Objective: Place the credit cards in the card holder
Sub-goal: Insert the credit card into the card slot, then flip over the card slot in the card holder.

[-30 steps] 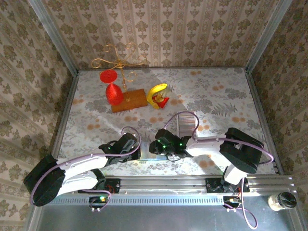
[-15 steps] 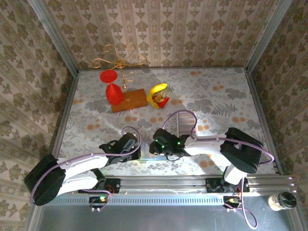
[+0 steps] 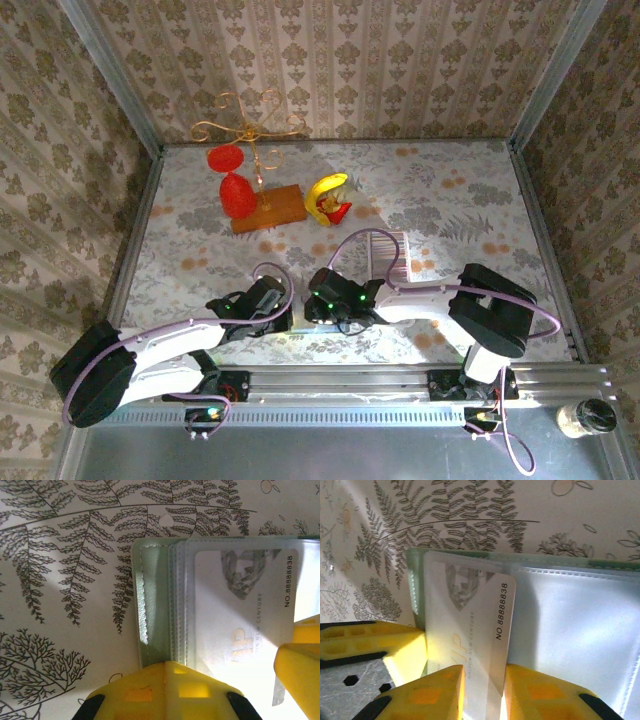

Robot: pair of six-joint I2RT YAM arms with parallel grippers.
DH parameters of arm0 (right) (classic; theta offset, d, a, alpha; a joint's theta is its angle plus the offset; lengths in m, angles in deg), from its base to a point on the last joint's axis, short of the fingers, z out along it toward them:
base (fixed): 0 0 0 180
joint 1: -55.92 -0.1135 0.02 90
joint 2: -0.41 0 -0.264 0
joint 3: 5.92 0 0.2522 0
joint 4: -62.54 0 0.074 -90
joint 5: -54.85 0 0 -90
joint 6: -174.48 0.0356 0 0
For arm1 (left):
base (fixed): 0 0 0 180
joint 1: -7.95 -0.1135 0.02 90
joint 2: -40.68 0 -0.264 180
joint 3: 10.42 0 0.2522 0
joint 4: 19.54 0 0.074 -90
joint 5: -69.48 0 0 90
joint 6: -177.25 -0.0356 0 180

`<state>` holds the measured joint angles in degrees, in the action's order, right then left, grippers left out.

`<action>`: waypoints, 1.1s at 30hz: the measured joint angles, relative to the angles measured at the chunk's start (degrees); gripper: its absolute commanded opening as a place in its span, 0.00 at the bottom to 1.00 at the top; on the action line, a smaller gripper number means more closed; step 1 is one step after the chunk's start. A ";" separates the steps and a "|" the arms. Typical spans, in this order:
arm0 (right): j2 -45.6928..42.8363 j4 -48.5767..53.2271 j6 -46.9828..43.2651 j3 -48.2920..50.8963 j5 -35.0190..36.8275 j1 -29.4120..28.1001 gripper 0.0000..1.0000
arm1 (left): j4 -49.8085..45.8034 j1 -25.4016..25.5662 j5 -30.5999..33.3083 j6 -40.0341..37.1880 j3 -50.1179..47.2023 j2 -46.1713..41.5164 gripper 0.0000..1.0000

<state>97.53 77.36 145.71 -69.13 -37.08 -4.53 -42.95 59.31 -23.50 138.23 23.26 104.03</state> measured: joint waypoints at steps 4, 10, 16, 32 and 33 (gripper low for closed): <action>0.52 0.11 0.02 -0.48 0.02 -0.50 0.28 | -0.07 0.02 0.02 0.00 0.00 -0.09 0.00; 0.46 1.22 -0.02 -0.59 0.63 -0.74 0.34 | -0.09 0.11 0.24 0.00 0.00 -0.46 0.00; -4.72 6.19 -0.63 -0.28 2.84 -1.11 0.41 | -0.09 0.11 0.26 0.00 0.00 -0.48 0.00; -9.01 10.99 0.48 4.72 6.25 -1.60 0.43 | -0.07 0.37 0.46 0.00 0.00 -0.48 0.00; -8.94 10.93 0.48 4.72 6.25 -1.62 0.43 | -0.07 0.37 0.46 0.02 0.00 -0.48 0.00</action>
<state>88.59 88.29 146.19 -64.41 -30.83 -6.15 -43.01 59.68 -23.04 138.25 23.26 103.55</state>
